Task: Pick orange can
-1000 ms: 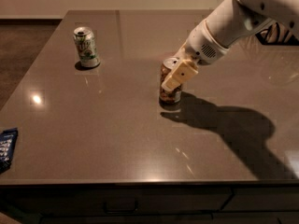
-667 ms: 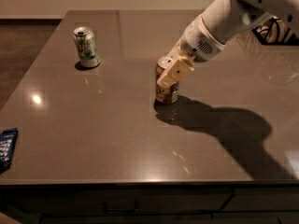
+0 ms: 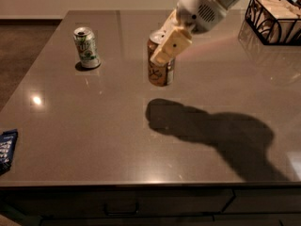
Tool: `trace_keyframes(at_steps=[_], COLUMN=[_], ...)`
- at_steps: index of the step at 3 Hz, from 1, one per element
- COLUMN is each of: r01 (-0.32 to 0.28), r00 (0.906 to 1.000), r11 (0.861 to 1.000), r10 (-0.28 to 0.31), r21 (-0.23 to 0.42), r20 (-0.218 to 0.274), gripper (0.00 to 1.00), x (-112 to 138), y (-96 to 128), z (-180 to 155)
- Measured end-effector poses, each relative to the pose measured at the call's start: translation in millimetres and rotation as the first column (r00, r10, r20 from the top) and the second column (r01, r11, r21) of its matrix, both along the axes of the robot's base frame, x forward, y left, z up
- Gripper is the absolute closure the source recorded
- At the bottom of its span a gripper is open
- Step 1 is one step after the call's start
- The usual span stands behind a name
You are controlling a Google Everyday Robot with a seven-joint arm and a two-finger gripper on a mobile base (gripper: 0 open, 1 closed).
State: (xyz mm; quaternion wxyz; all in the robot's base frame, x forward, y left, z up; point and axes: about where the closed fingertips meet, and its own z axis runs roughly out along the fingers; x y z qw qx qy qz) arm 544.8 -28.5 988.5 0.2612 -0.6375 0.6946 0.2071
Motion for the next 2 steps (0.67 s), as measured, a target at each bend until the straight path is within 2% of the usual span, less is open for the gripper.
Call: trace_keyframes(at_steps=[1, 2], r01=[-0.061, -0.063], r00=[0.9971, 0.9959], r11=[0.998, 0.997], r10=[0.059, 0.060], r21=[0.034, 0.045], r20=[0.049, 0.067], gripper=[1.00, 1.00], x=[-7.3, -5.6], y=[13.0, 15.7], z=[43.0, 51.6])
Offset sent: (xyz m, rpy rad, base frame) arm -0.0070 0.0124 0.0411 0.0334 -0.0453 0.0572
